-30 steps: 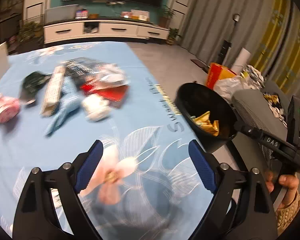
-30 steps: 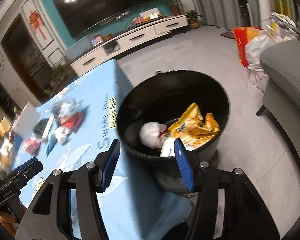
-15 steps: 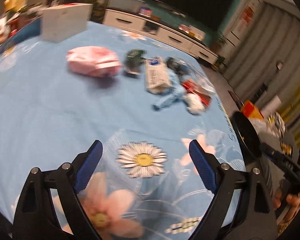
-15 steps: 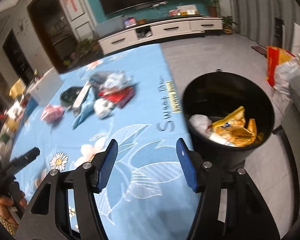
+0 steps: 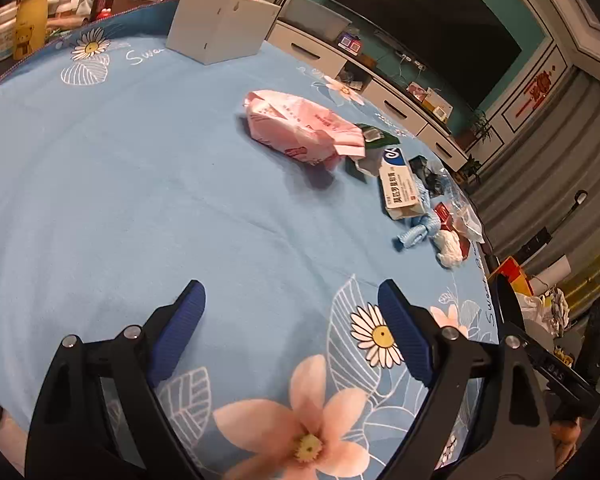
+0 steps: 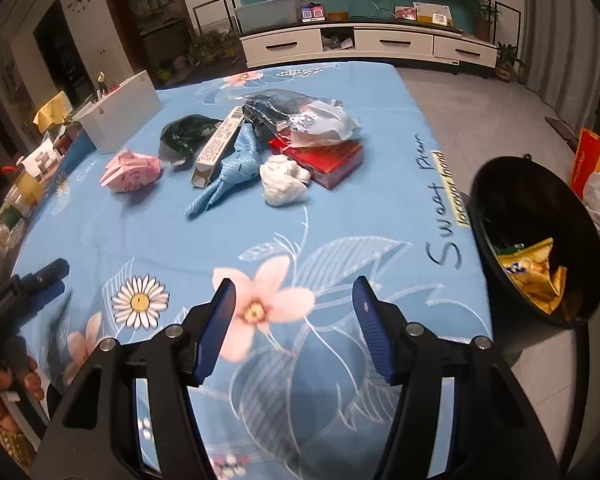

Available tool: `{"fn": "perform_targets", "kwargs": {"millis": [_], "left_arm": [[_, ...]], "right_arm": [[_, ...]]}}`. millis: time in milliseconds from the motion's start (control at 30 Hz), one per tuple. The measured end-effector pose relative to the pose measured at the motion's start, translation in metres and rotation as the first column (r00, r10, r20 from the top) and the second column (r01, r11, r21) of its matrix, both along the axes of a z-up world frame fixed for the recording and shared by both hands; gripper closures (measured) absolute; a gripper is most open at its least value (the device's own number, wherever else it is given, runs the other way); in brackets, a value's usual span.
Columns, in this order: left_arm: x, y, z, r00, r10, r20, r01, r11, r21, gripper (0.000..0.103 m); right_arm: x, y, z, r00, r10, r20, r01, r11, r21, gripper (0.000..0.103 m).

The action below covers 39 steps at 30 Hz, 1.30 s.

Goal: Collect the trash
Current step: 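Move both grippers back over the trash on the table, then grasp the pink tissue pack with the left gripper while the right grasps the white tissue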

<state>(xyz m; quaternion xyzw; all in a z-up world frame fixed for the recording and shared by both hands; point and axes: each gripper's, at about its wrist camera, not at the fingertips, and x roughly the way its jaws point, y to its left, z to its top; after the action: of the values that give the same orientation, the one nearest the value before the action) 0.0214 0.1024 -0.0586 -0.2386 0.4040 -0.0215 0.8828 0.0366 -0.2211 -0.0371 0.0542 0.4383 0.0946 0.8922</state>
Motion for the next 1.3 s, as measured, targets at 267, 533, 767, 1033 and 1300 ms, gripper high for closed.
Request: {"fn": "perform_targets", "kwargs": {"millis": [267,533,767,1033,1300], "left_arm": [[0.016,0.003,0.0,1.0,0.007,0.007,-0.007,1.0,-0.015,0.015],[0.042,0.004,0.005,0.999,0.012,0.031,-0.011,1.0,-0.022,0.015],[0.068,0.0,0.015,0.998,0.001,0.067,0.0,1.0,-0.027,0.015],[0.111,-0.01,0.025,0.995,0.003,0.104,0.009,0.993,-0.115,0.019],[0.14,-0.012,0.011,0.998,0.039,0.055,-0.031,0.99,-0.137,0.048]], "right_arm": [[0.039,0.018,-0.001,0.999,0.045,0.03,-0.044,0.999,-0.031,0.043],[0.089,0.031,-0.011,0.996,0.08,0.04,-0.077,0.994,-0.075,0.057],[0.11,0.042,-0.028,0.993,0.113,0.027,-0.109,0.985,-0.137,0.072],[0.106,0.047,-0.034,0.988,0.142,0.053,-0.13,0.975,-0.18,0.085],[0.098,0.038,-0.024,0.988,0.138,0.071,-0.129,0.984,-0.12,0.085]]}}
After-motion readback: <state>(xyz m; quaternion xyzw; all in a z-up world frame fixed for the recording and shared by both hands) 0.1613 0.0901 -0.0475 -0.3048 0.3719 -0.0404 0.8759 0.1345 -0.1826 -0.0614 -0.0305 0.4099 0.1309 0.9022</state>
